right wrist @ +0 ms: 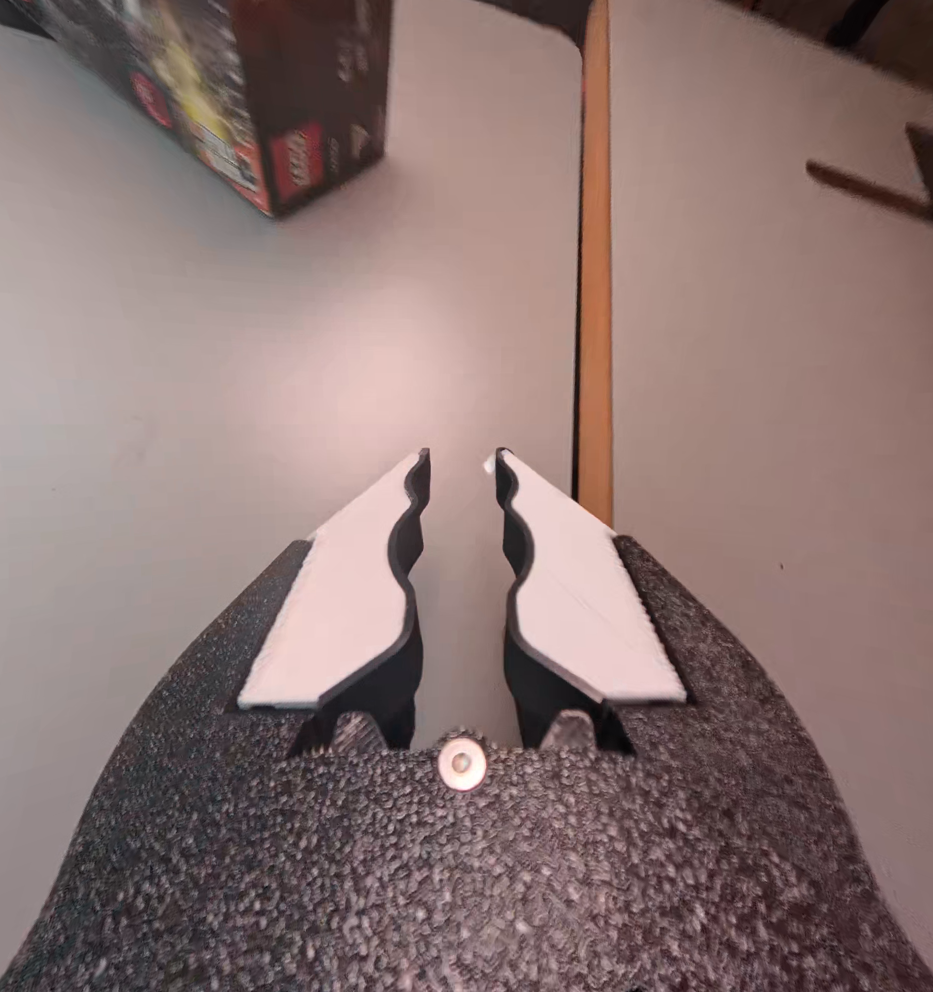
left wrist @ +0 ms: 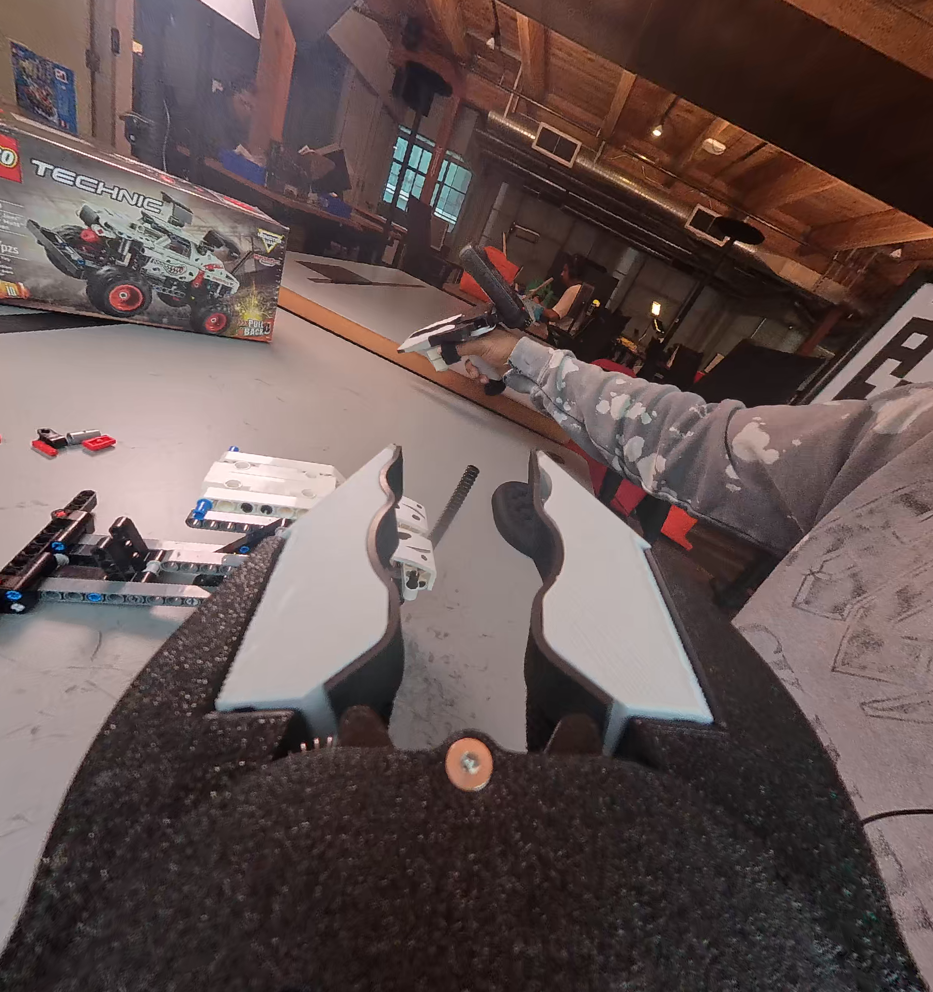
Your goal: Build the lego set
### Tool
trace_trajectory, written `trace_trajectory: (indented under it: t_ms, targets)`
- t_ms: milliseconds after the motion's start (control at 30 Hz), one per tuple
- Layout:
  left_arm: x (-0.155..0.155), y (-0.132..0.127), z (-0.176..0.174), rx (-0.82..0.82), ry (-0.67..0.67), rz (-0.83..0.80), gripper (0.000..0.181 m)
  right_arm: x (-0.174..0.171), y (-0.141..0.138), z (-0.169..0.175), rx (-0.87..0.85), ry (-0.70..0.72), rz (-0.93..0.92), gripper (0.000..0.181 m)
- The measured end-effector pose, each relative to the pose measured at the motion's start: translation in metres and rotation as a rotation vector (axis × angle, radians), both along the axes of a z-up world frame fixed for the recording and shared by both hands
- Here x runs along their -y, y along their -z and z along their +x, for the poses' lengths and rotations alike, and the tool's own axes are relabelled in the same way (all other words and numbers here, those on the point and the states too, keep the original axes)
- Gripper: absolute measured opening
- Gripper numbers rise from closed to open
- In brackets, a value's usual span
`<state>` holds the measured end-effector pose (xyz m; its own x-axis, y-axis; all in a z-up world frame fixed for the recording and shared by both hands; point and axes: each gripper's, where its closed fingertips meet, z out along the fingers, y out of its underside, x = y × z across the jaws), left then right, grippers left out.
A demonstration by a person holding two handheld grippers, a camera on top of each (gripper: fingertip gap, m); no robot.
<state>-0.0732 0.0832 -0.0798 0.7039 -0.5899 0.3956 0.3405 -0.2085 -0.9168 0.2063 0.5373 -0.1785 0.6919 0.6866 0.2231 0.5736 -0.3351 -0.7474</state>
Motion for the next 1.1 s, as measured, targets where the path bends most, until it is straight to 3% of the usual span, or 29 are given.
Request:
trace_trajectory:
  t_ms: [133,333,467,567,633,733,900,1033,1100]
  targets:
    - [-0.002,0.001,-0.001,0.01,0.002,-0.01,0.046,-0.006,0.02,0.033,0.075,0.013,-0.09,0.041]
    - [-0.001,0.003,0.0,0.017,0.016,-0.02,0.046,0.031,0.039,0.036,0.206,-0.169,-0.135,0.063]
    - [0.0,0.004,0.002,0.012,0.024,-0.022,0.046,0.048,0.045,0.043,0.194,-0.171,-0.236,0.07]
    - [0.001,0.005,0.004,0.009,0.029,-0.024,0.046,0.076,0.054,0.046,0.172,-0.186,-0.441,0.1]
    - [0.002,0.005,0.005,0.005,0.032,-0.023,0.046,0.086,0.052,0.045,0.151,-0.218,-0.484,0.107]
    - [0.003,0.004,0.005,0.004,0.028,-0.02,0.046,0.097,0.047,0.048,0.133,-0.25,-0.515,0.108]
    - [0.004,0.004,0.004,0.015,0.029,-0.023,0.046,0.086,0.018,0.053,0.118,-0.228,-0.325,0.108]
    - [0.004,0.005,0.006,0.0,0.033,-0.023,0.046,0.108,-0.014,0.031,-0.009,-0.357,-0.232,0.093]
    - [0.005,0.005,0.006,-0.003,0.033,-0.022,0.046,0.124,-0.015,0.023,-0.035,-0.416,-0.256,0.089]
